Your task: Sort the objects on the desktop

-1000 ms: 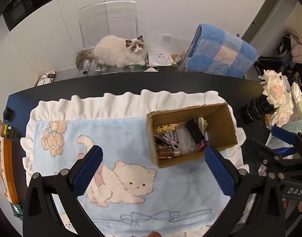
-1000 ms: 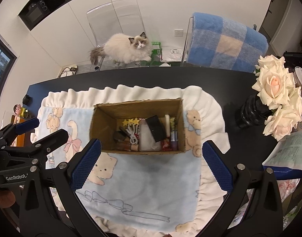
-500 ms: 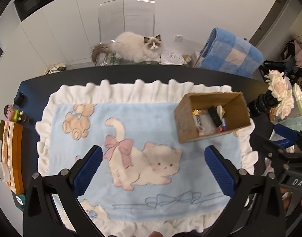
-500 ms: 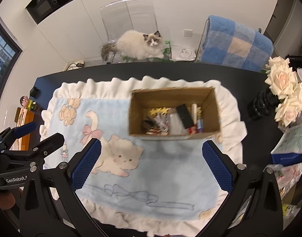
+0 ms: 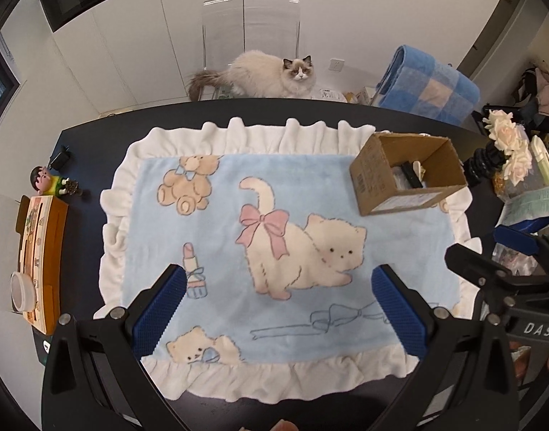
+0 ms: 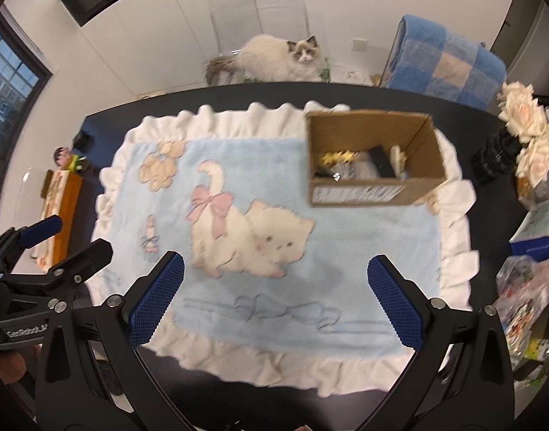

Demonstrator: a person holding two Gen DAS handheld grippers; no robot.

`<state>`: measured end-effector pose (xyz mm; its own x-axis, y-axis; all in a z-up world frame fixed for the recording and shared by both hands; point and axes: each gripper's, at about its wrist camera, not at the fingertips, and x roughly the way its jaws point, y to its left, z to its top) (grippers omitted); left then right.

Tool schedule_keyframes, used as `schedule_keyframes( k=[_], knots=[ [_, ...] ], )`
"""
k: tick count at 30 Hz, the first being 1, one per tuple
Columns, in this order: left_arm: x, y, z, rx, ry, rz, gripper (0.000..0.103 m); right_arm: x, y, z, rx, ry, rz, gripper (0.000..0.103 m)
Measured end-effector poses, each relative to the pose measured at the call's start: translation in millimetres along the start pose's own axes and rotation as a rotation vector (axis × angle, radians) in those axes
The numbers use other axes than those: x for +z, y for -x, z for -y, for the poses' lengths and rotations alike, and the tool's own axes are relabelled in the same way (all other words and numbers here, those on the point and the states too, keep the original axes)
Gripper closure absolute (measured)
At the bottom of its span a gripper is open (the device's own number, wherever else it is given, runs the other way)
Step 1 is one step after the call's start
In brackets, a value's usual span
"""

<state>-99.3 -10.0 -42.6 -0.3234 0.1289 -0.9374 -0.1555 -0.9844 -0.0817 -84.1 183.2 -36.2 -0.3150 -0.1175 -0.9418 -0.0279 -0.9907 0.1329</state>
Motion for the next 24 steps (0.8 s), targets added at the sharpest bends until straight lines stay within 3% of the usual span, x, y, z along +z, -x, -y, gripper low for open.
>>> schedule_keyframes(
  k=[14,24],
  knots=[
    [-56,14,-21,0.025,0.003,-0.066,0.000,-68,3,-29,-0.006,-0.004,-0.073,0.000],
    [-80,22,-22,-0.009,0.020,-0.084,0.000,-82,17,-36,-0.025,0.019,-0.078,0.000]
  ],
)
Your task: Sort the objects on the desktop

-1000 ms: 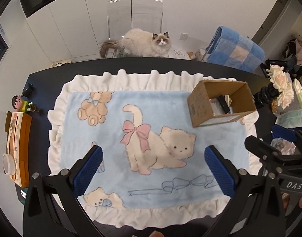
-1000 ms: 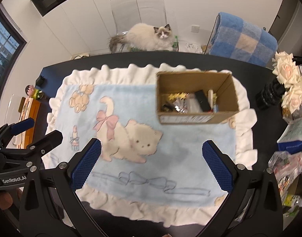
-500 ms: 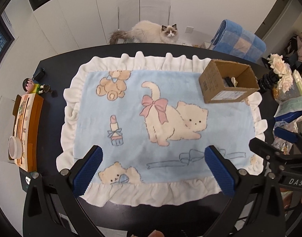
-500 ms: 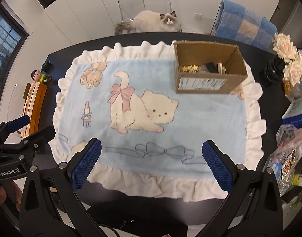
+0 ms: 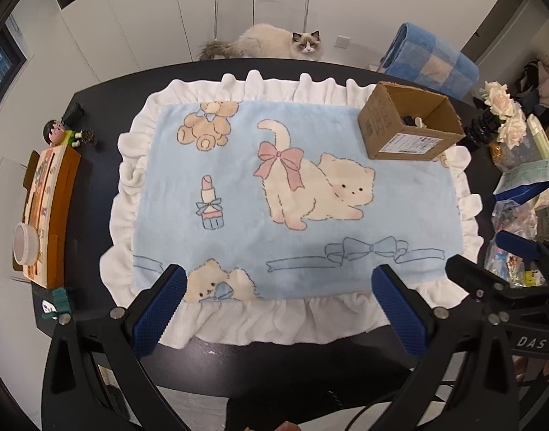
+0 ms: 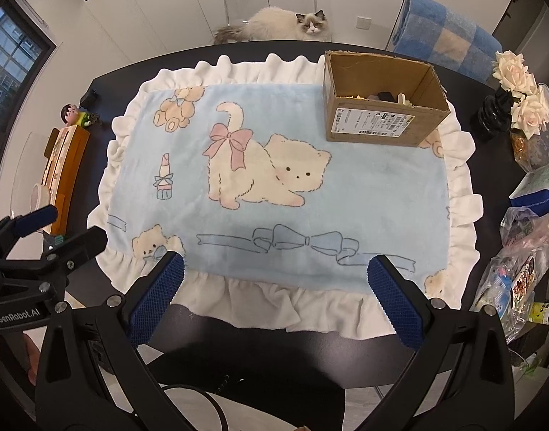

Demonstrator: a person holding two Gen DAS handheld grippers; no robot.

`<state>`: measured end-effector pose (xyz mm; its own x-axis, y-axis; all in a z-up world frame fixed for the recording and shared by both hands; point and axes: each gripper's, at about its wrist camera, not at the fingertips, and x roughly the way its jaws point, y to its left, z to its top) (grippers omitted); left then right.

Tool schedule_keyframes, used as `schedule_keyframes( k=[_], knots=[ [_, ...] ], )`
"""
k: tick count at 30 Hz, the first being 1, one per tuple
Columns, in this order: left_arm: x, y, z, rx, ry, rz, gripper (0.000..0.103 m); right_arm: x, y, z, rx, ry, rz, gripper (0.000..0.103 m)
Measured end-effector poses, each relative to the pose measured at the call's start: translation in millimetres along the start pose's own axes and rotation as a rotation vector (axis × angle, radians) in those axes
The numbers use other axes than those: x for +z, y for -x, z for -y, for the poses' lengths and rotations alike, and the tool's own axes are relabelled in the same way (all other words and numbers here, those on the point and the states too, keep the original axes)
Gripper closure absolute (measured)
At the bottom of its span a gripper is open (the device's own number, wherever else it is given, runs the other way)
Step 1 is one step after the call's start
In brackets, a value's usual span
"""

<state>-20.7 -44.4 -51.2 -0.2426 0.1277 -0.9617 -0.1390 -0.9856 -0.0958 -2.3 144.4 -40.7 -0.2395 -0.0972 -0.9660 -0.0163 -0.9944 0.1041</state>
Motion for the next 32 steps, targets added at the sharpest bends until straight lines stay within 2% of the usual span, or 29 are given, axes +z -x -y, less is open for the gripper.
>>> schedule_keyframes(
  k=[5,14,25,32],
  knots=[
    [-7,-1,0,-0.021,0.027,-0.017,0.000,0,2,-2,0.011,0.003,-0.011,0.000],
    [-7,7,1,-0.037,0.035,0.006,0.000,-1,4,-4,0.000,0.022,-0.011,0.000],
    [-9,5,8,-0.011,0.011,0.006,0.000,-5,-2,1,-0.009,0.021,-0.036,0.000],
    [-9,2,11,-0.021,0.005,-0.012,0.000,-5,-2,4,-0.013,0.019,-0.036,0.000]
  ],
)
